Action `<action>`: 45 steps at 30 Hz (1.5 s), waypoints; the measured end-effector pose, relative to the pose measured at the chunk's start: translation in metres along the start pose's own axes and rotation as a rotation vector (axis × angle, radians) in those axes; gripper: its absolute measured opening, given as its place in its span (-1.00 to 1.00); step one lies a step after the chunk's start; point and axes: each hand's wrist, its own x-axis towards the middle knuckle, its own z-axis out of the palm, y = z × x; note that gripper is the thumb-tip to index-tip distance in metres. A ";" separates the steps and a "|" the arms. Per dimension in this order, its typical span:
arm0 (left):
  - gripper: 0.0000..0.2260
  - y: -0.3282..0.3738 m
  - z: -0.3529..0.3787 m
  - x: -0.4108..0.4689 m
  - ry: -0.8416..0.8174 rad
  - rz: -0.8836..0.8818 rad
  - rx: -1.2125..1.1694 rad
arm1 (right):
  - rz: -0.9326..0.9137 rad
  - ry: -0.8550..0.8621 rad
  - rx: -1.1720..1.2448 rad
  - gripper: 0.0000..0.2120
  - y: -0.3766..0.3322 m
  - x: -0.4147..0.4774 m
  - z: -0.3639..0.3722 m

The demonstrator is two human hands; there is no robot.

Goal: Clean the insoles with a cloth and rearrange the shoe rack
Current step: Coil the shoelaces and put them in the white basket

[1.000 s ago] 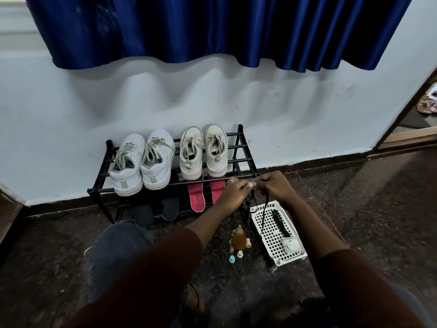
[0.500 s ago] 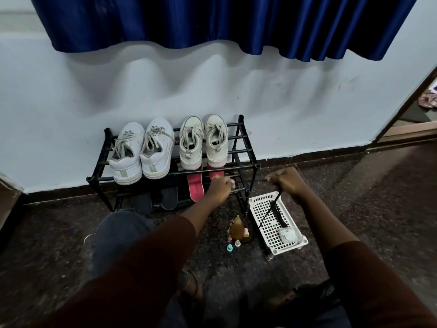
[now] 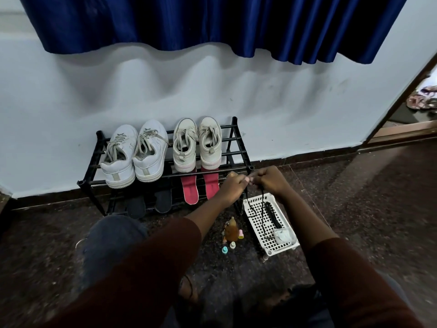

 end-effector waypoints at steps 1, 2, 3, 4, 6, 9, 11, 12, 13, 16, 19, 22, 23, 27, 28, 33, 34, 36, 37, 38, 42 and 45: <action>-0.74 0.000 0.001 0.001 0.017 0.003 -0.014 | 0.003 0.002 0.014 -0.88 0.000 0.000 0.000; -0.75 -0.001 0.001 0.001 0.030 0.009 -0.027 | 0.007 0.003 0.031 -0.87 0.000 0.000 -0.001; -0.76 -0.002 0.000 0.000 0.031 0.010 -0.027 | 0.014 0.005 0.041 -0.85 0.000 0.000 -0.002; -0.76 -0.002 -0.001 -0.001 0.026 0.009 -0.013 | 0.022 0.008 0.046 -0.84 0.001 0.000 -0.003; -0.76 -0.006 -0.003 0.000 0.013 -0.010 0.017 | 0.048 0.023 0.047 -0.87 0.003 -0.001 -0.008; -0.78 -0.015 -0.007 -0.001 0.013 -0.071 0.029 | 0.084 0.058 0.057 -0.90 0.008 -0.005 -0.017; -0.77 -0.023 -0.012 -0.001 0.021 -0.125 0.036 | 0.096 0.071 0.063 -0.90 0.011 -0.009 -0.023; -0.78 -0.027 -0.015 -0.001 0.019 -0.145 0.045 | 0.105 0.077 0.065 -0.90 0.011 -0.010 -0.026; -0.76 -0.029 -0.019 -0.002 0.015 -0.166 0.071 | 0.113 0.085 0.069 -0.90 0.011 -0.011 -0.029; -0.65 -0.035 -0.028 0.000 0.049 -0.236 0.216 | 0.109 0.096 0.075 -0.90 0.011 -0.012 -0.036; -0.76 -0.037 -0.033 0.000 0.094 -0.265 0.190 | 0.085 0.076 0.068 -0.91 0.010 -0.011 -0.035; -0.70 -0.028 -0.028 0.001 0.111 -0.190 0.124 | 0.064 0.046 0.054 -0.92 0.005 -0.008 -0.028; -0.68 -0.025 -0.025 0.001 0.109 -0.156 0.098 | 0.058 0.029 0.061 -0.93 0.003 -0.008 -0.024; -0.68 -0.003 -0.012 0.004 0.056 -0.014 0.087 | 0.025 -0.014 0.106 -0.94 -0.008 -0.006 -0.009; -0.69 0.003 -0.010 0.003 0.053 0.011 0.089 | 0.018 -0.016 0.113 -0.94 -0.010 -0.005 -0.007; -0.74 0.008 -0.004 0.005 0.106 0.045 0.061 | 0.037 0.013 0.147 -0.93 -0.013 -0.003 -0.005; -0.73 0.008 -0.005 0.004 0.106 0.040 0.073 | 0.046 0.014 0.149 -0.92 -0.012 -0.004 -0.006; -0.72 0.002 -0.008 0.003 0.102 0.009 0.103 | 0.064 0.022 0.147 -0.91 -0.010 -0.007 -0.010; -0.72 -0.002 -0.010 0.003 0.105 -0.014 0.112 | 0.072 0.028 0.148 -0.92 -0.009 -0.008 -0.012; -0.71 -0.007 -0.012 0.002 0.109 -0.038 0.118 | 0.083 0.035 0.153 -0.92 -0.007 -0.009 -0.014; -0.73 -0.028 -0.021 -0.002 0.102 -0.131 0.210 | 0.111 0.062 0.073 -0.92 0.001 -0.013 -0.021; -0.72 -0.035 -0.029 -0.006 0.096 -0.188 0.293 | 0.119 0.050 0.027 -0.92 0.003 -0.015 -0.025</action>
